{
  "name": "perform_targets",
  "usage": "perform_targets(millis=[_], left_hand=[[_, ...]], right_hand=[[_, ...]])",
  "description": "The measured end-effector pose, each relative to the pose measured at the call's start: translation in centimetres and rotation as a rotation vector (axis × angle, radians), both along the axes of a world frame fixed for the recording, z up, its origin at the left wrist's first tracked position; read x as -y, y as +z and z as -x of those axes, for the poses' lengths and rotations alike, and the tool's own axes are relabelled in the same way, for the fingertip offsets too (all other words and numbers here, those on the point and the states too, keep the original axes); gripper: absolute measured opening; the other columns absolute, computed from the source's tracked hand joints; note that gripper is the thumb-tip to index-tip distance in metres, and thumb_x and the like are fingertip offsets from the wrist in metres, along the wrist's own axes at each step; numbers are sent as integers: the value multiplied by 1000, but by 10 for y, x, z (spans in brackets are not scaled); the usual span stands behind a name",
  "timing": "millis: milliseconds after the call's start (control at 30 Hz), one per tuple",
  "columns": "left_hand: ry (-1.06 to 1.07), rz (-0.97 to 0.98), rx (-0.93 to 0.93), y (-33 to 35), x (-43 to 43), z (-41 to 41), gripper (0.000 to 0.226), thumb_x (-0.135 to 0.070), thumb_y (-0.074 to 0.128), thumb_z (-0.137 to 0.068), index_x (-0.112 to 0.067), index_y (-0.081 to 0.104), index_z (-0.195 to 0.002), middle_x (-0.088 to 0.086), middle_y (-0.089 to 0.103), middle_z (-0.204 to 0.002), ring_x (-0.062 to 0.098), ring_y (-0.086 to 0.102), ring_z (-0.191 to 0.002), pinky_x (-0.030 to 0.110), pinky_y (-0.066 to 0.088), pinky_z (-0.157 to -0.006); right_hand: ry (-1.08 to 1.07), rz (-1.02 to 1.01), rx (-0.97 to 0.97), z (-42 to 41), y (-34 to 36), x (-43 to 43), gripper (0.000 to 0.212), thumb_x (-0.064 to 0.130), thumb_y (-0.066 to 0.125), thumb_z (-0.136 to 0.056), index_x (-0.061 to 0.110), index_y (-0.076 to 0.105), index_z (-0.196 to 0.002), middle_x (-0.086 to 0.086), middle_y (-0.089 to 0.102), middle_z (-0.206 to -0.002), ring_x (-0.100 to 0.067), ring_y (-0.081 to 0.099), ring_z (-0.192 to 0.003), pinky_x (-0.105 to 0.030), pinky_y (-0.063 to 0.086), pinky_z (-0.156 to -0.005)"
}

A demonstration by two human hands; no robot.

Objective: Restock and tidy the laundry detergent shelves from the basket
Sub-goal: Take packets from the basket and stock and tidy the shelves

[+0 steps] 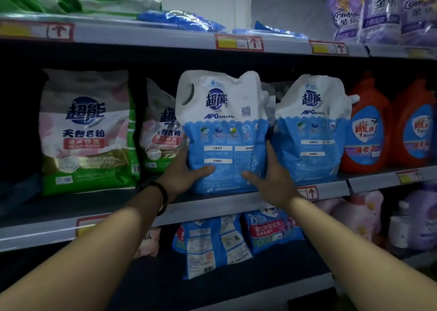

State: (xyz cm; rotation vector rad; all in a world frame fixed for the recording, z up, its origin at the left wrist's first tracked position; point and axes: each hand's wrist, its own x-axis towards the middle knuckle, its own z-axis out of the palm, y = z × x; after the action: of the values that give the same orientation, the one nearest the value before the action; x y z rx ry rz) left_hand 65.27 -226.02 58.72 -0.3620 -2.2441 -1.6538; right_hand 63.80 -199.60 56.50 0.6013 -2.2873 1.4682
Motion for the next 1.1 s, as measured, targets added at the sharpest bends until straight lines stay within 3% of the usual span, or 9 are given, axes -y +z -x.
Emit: perform_targets(millis=[167,300,433,600,767,833,933,1000,1100], left_hand=[[190,88,-9,2,-6,-9,74,-40,95,-76,-25,59,-139,-9,71,-133,13,70,-117,45,57,-106],[524,351,-237,0,-11,-45,68,-32,89,-81,-18,58,-140,-3,66,-129,18,61,-119,40,52,-104],[493,377,-382,-23,-9,-92,35,-20,78,-90,-24,61,-120,-4,64,-118,14,59,-111,38,53,-98],[423,514,-353,-78,-3,-156,20,-20,74,-90,-29,65,-106,-10,63,-106,18,58,-102,33,47,-84],[346,466,-140,-170,20,-223,16,-13,74,-88,-26,69,-98,-13,71,-96,2,66,-89,15,49,-80],[356,506,5,-221,34,-242,17,-16,72,-88,-30,68,-95,-14,72,-91,1,68,-85,15,48,-76],[348,611,195,-294,55,-272,25,-19,67,-87,-40,55,-80,-22,60,-78,3,65,-77,22,43,-71],[314,565,293,-331,65,-295,31,-11,73,-87,-38,58,-85,-24,59,-81,-6,62,-73,9,41,-69],[333,498,427,-376,75,-324,26,-5,76,-87,-29,68,-93,-19,65,-87,-10,65,-77,3,44,-72]], right_hand=[[-60,-105,27,-2,4,5,107,40,73,-98,32,-9,-168,9,42,-161,-14,46,-139,-29,39,-109],[-242,-145,47,-10,2,2,78,40,75,-96,23,34,-160,-1,54,-152,-28,54,-138,-43,50,-109],[-324,-190,0,-45,-23,18,53,35,73,-96,26,48,-141,-2,52,-137,-25,55,-124,-45,54,-101],[-236,-381,-1,-84,-59,53,40,29,72,-94,21,55,-129,-5,53,-128,-23,56,-113,-36,50,-93],[-14,-430,146,-143,-116,93,4,29,73,-92,25,72,-94,11,71,-89,-14,70,-88,-30,57,-80],[85,-530,166,-170,-152,109,5,25,73,-90,23,76,-86,14,68,-75,-5,67,-78,-21,51,-69],[236,-673,270,-207,-216,132,12,32,72,-89,22,78,-88,4,75,-85,-16,71,-84,-28,53,-73],[320,-738,333,-224,-258,142,21,39,65,-84,22,78,-88,0,79,-93,-26,72,-92,-37,57,-80],[355,-661,484,-244,-315,145,15,32,69,-87,19,76,-82,2,75,-89,-17,69,-84,-38,55,-77]])
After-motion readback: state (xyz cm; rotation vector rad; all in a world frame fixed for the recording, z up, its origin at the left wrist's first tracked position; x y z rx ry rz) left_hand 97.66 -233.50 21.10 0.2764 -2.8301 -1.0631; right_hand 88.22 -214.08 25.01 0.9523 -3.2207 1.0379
